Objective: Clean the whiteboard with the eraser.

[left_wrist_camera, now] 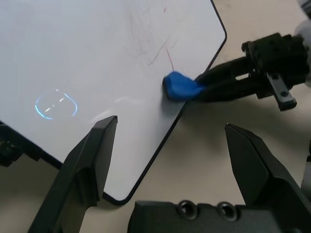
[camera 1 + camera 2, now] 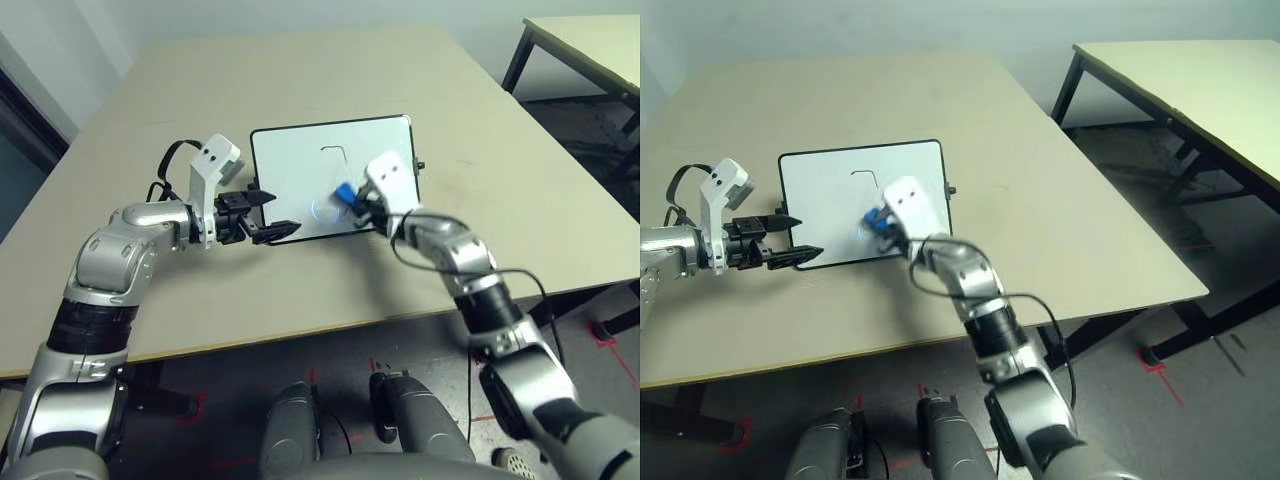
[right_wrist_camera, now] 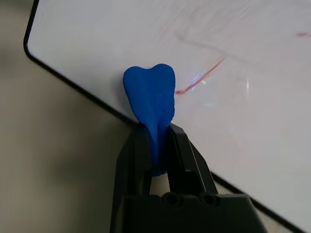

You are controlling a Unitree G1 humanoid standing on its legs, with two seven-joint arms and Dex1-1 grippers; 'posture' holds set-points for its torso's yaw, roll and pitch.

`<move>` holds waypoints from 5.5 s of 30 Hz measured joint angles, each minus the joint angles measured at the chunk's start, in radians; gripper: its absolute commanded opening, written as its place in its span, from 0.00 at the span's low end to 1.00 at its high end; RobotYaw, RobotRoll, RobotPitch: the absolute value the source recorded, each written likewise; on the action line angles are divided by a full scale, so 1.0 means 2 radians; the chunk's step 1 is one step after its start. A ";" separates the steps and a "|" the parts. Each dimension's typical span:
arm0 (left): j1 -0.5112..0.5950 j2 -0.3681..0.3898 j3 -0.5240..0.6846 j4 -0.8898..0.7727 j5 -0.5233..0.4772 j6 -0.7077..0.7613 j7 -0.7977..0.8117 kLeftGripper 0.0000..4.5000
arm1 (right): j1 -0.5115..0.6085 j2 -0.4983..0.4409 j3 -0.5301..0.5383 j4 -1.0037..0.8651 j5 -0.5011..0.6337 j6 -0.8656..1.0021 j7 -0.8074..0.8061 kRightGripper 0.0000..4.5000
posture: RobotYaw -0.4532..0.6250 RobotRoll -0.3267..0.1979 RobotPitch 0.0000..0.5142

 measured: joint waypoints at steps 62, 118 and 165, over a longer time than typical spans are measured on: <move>0.006 -0.001 -0.002 -0.009 -0.010 0.008 0.002 1.00 | -0.029 0.044 -0.039 0.033 -0.004 -0.038 -0.034 0.09 | 0.41 0.62 0.27; 0.007 -0.004 -0.009 -0.013 -0.016 0.010 0.012 1.00 | -0.160 0.059 -0.103 0.169 -0.009 -0.116 -0.071 0.09 | 0.41 0.62 0.26; 0.005 -0.003 -0.005 -0.015 -0.019 0.010 0.023 1.00 | -0.161 0.058 -0.087 0.123 -0.017 -0.079 -0.065 0.09 | 0.43 0.62 0.19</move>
